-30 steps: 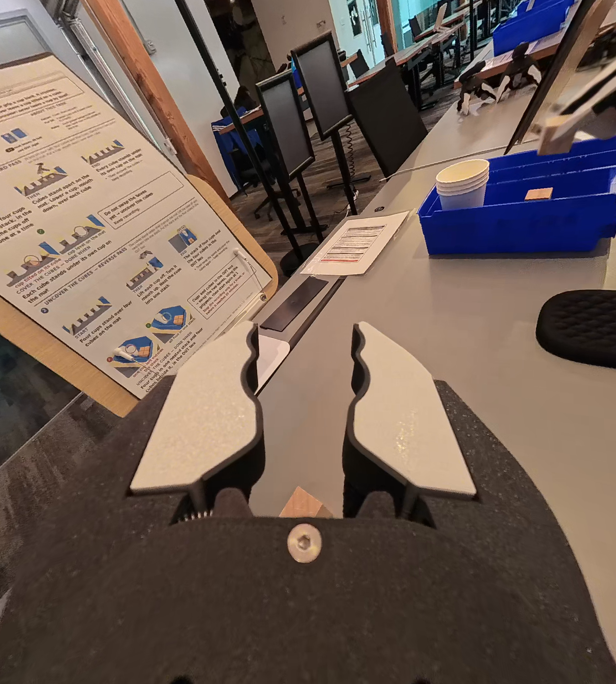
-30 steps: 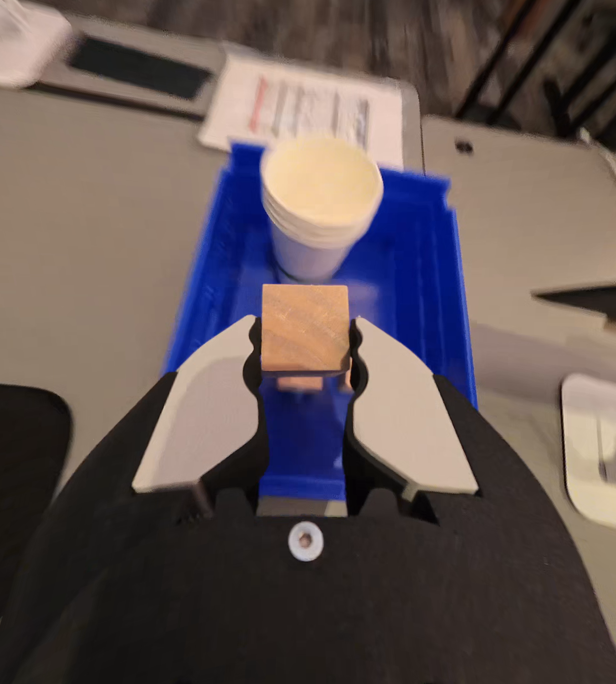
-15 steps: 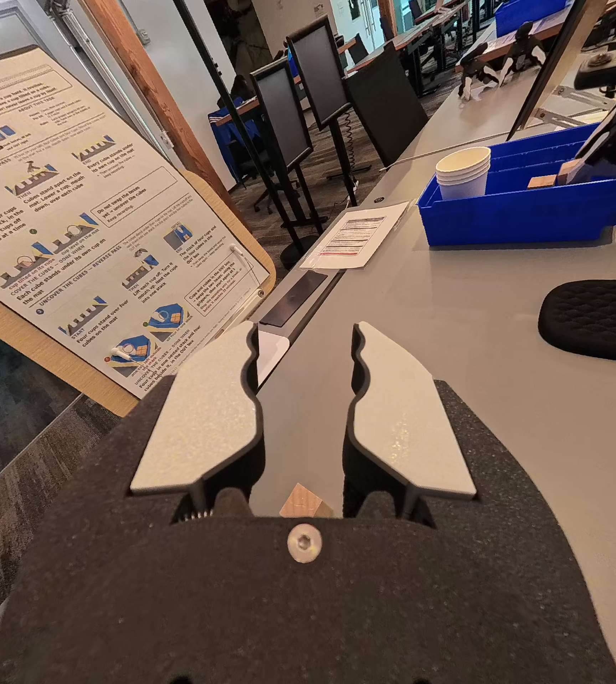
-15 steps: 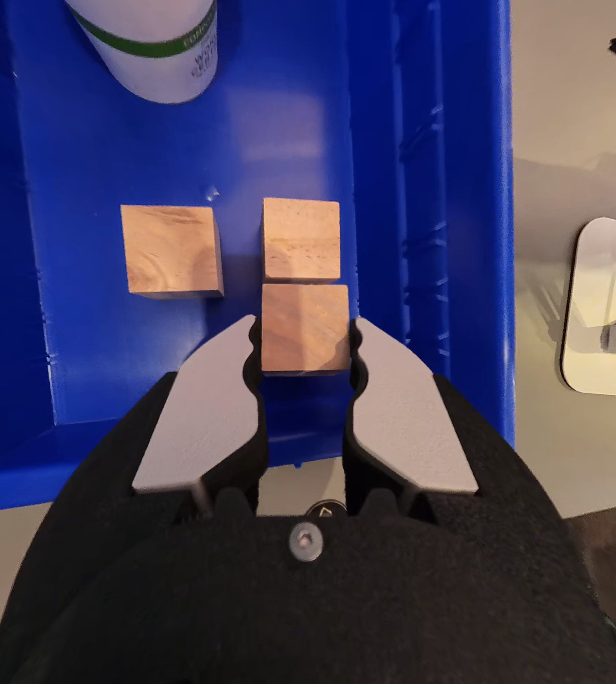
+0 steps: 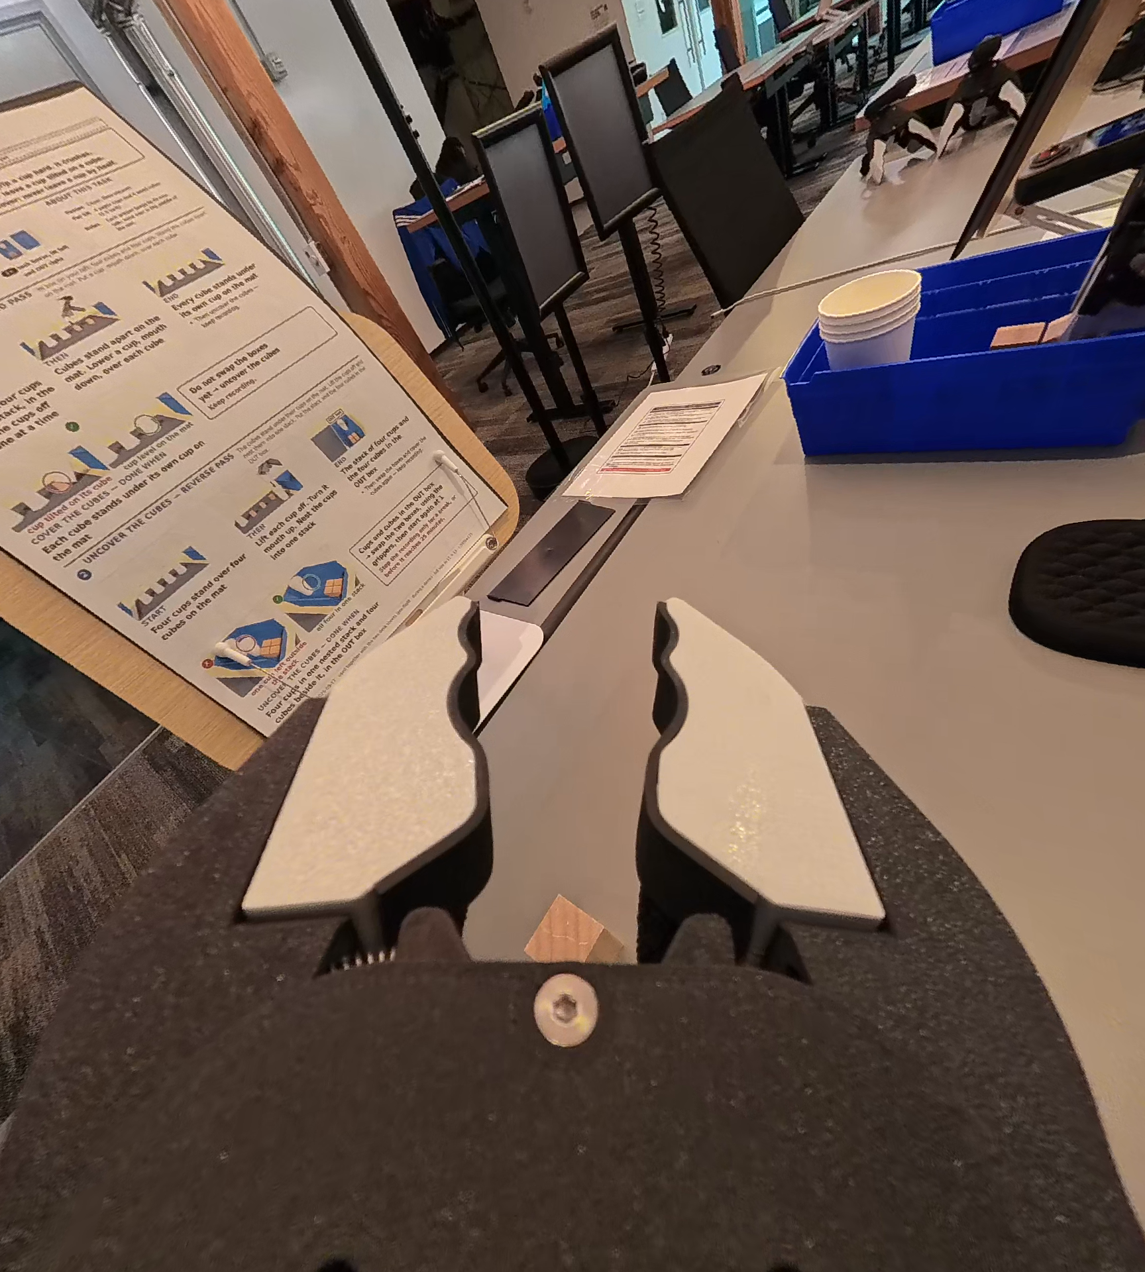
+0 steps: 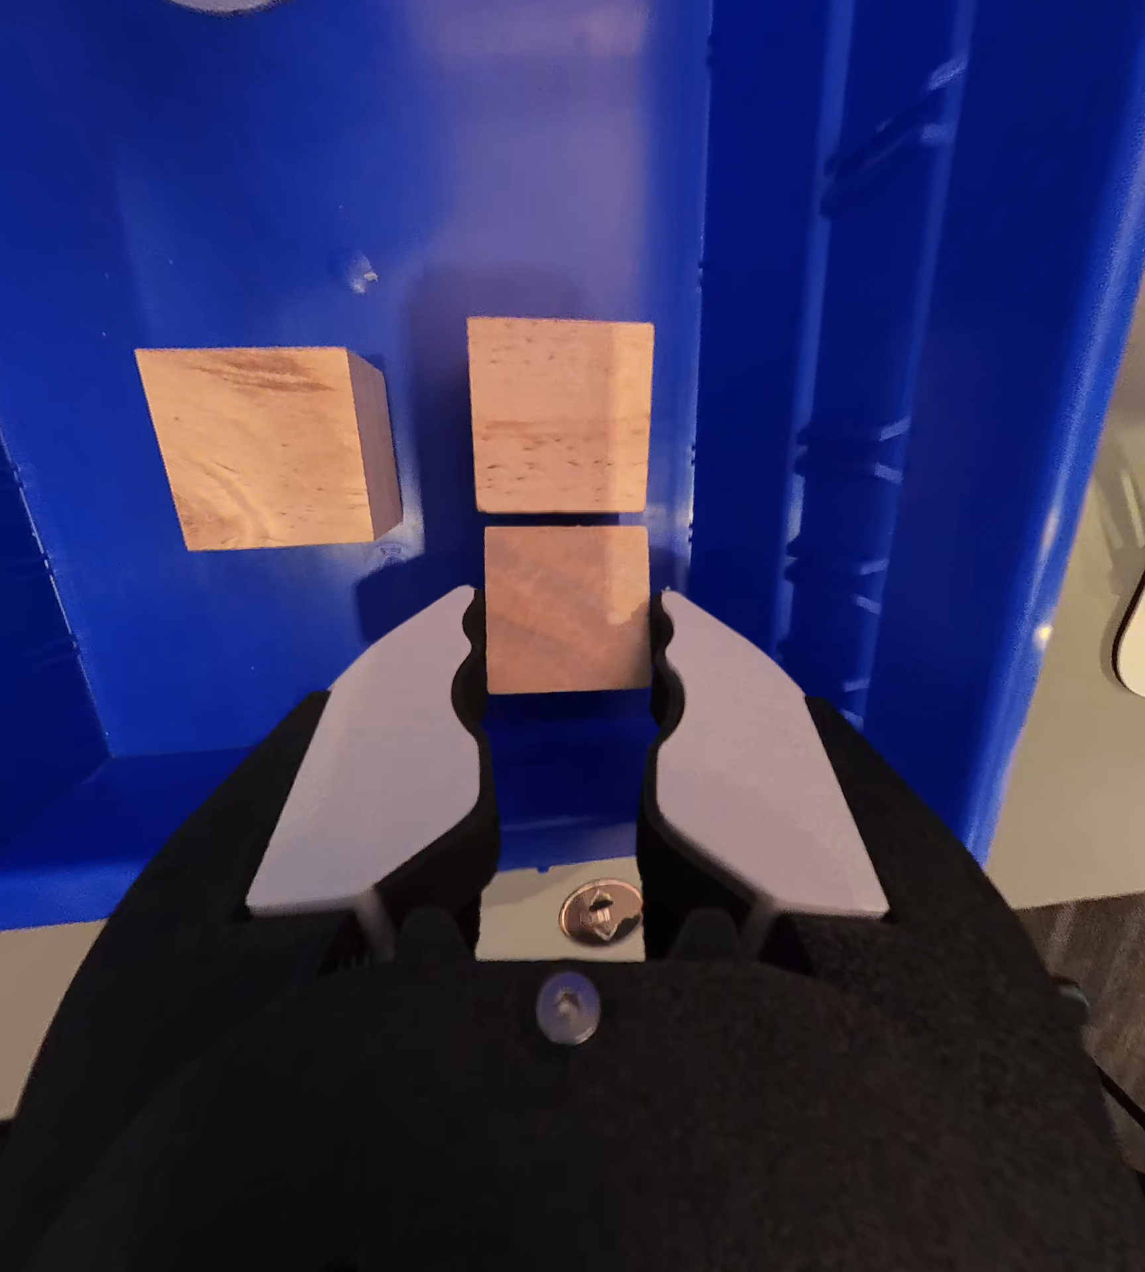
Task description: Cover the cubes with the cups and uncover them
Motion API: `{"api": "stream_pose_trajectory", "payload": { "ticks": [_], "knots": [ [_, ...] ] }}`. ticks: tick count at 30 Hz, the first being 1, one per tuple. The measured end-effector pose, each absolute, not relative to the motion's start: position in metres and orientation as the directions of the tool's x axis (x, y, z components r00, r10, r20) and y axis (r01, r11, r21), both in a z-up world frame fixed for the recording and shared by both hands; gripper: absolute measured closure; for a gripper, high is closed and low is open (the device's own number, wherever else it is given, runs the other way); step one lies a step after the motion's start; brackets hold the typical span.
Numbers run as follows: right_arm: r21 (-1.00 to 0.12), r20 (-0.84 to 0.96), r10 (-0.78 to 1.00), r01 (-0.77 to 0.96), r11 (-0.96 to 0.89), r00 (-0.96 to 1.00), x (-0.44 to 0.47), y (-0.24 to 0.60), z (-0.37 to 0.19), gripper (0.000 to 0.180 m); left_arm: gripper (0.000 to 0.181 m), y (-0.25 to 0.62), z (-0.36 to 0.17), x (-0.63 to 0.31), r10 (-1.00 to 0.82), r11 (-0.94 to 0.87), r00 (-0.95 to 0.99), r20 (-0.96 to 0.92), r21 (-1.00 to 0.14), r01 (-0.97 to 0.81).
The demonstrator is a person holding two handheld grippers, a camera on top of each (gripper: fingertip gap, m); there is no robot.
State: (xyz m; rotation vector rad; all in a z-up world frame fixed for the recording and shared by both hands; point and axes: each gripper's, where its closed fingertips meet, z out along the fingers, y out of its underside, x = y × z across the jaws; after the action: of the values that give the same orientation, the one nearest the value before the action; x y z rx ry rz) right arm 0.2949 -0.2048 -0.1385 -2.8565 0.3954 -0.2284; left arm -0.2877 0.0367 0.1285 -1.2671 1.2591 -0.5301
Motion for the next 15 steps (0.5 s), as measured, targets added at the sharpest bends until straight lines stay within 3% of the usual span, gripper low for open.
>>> {"api": "stream_pose_trajectory", "payload": {
  "ticks": [9,15],
  "knots": [
    [-0.105,0.115,-0.277,-0.266,-0.958,0.954,0.287,-0.219,-0.144,0.134,0.134,0.036,0.128,-0.287,-0.865,0.301,0.303,-0.399,-0.897,-0.322],
    [-0.159,0.172,-0.295,-0.269,-0.950,0.940,0.294,-0.225,-0.128,0.125,0.133,0.037,0.130,-0.290,-0.866,0.301,0.307,-0.395,-0.902,-0.311]
  ]
}}
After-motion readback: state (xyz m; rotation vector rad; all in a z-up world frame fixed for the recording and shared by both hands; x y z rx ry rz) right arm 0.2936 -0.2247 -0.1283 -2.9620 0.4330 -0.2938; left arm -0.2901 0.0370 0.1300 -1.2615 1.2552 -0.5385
